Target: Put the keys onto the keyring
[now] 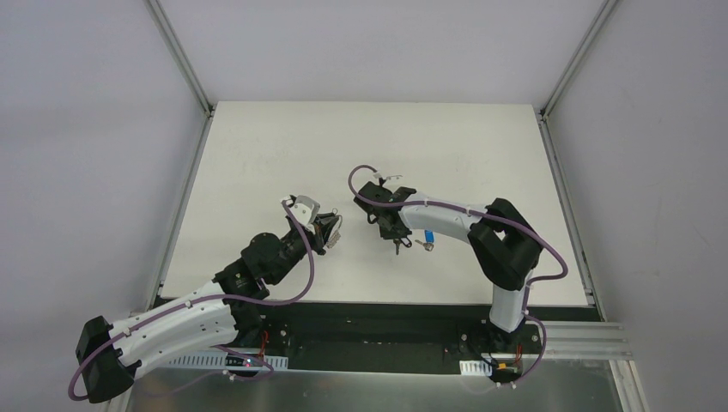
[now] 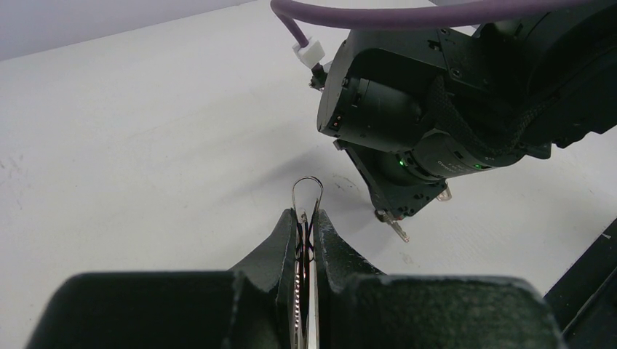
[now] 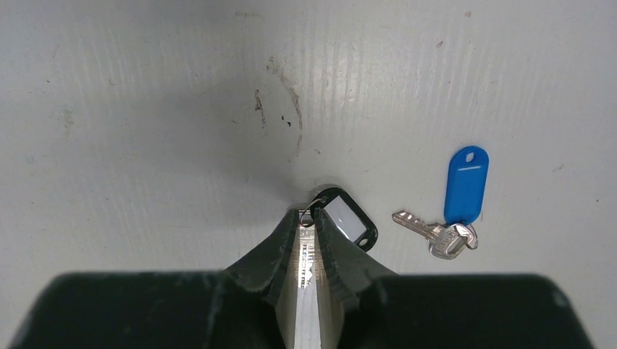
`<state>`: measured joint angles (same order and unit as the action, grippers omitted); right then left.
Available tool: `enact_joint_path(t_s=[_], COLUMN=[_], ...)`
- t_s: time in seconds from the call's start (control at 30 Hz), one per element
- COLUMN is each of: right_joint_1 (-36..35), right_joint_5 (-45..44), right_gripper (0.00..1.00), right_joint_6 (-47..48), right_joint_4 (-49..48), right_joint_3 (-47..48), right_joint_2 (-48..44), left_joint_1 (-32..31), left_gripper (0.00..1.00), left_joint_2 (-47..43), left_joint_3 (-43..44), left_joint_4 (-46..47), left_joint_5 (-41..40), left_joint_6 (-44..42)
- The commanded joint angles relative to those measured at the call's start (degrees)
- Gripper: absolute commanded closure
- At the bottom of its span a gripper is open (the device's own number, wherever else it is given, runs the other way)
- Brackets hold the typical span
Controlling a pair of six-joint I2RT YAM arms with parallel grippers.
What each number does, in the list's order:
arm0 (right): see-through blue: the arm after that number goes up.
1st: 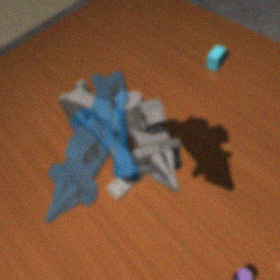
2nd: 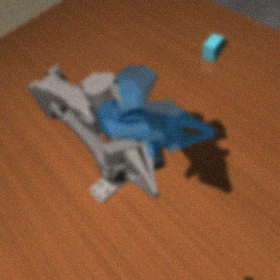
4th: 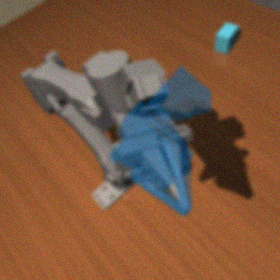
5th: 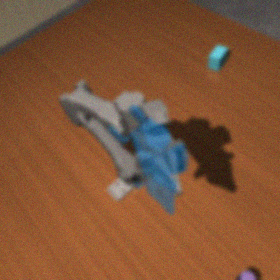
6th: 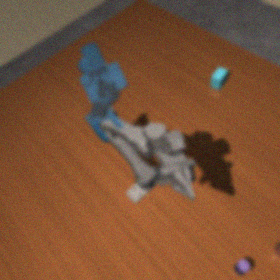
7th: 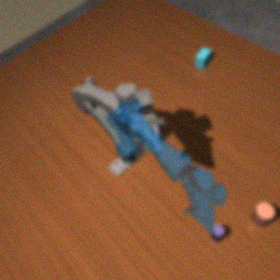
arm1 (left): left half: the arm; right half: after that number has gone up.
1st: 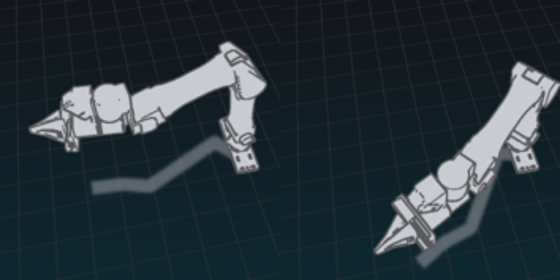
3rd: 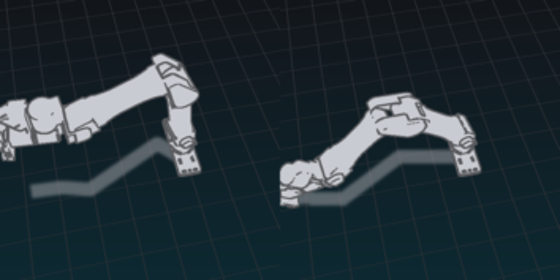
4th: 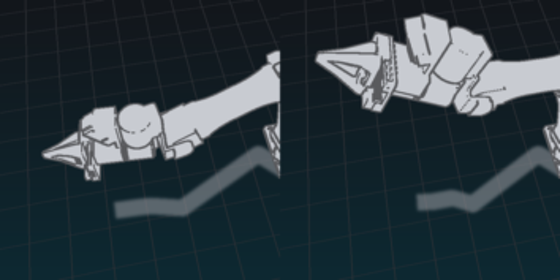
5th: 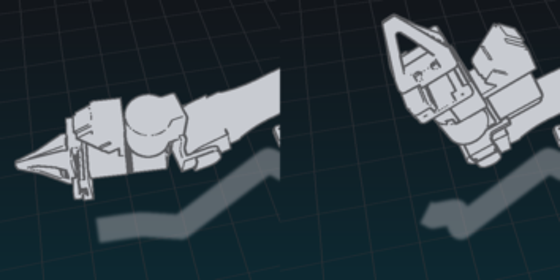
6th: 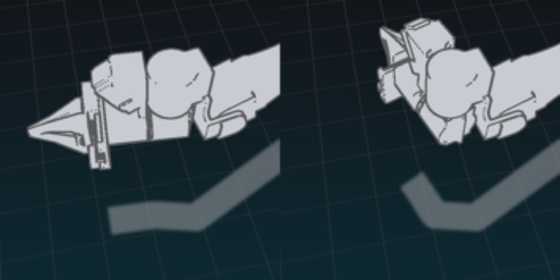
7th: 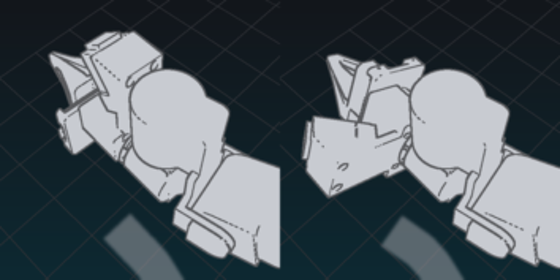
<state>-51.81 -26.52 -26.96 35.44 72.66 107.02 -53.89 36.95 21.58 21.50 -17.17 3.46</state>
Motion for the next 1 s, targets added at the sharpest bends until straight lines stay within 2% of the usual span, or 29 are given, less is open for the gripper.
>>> enact_joint_path(t_s=[0.0, 0.37, 0.47, 0.67, 0.97], right_joint_1=[-0.46, -0.82, -0.83, -0.83, -1.43], right_joint_5=[-1.80, -2.28, -2.31, -2.58, -1.76], right_gripper=[0.85, 0.88, 0.95, 1.00, 1.00], right_joint_6=[0.24, 0.66, 0.77, 0.77, 0.67], right_joint_4=[1.81, 2.21, 2.35, 2.35, 1.09], right_joint_3=[1.94, 2.74, 2.76, 2.47, 1.03], right_joint_2=[0.63, 1.51, 1.77, 2.00, -2.83], left_joint_1=[0.54, 0.62, 0.60, 0.64, 0.69], left_gripper=[1.00, 1.00, 1.00, 1.00, 1.00], left_joint_2=[-0.43, -0.22, -0.17, -0.14, -0.11], left_joint_3=[-0.31, -0.31, -0.31, -0.40, -0.41], left_joint_4=[2.08, 2.06, 2.11, 2.10, 2.20], left_joint_5=[-0.54, -0.50, -0.50, -0.59, -0.64], left_joint_6=[0.58, 0.56, 0.52, 0.49, 0.41])
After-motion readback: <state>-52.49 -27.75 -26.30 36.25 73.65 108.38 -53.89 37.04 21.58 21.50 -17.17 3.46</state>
